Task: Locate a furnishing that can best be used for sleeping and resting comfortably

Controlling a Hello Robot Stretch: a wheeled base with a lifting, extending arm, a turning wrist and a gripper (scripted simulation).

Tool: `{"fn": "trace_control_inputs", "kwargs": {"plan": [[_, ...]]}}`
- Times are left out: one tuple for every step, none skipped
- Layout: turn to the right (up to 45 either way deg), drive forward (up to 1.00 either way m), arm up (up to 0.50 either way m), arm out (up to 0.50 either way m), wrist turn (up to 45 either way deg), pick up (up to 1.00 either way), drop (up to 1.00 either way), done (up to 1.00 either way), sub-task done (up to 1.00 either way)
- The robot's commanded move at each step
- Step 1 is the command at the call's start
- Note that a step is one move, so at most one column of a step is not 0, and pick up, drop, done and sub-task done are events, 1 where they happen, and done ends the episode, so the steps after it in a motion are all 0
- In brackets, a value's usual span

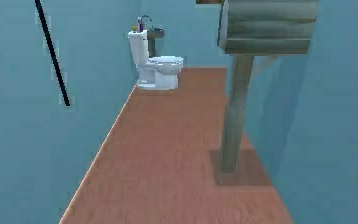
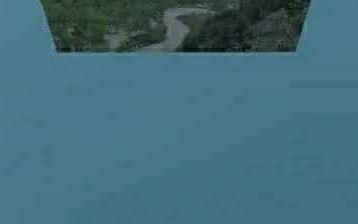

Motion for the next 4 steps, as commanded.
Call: {"fn": "trace_control_inputs", "kwargs": {"plan": [[0.0, 1.0, 0.0, 0.0, 0.0, 0.0, 0.0, 0.0, 0.0], [0.0, 0.85, 0.0, 0.0, 0.0, 0.0, 0.0, 0.0, 0.0], [9.0, 0.0, 0.0, 0.0, 0.0, 0.0, 0.0, 0.0, 0.0], [3.0, 0.0, 0.0, 0.0, 0.0, 0.0, 0.0, 0.0, 0.0]]}}
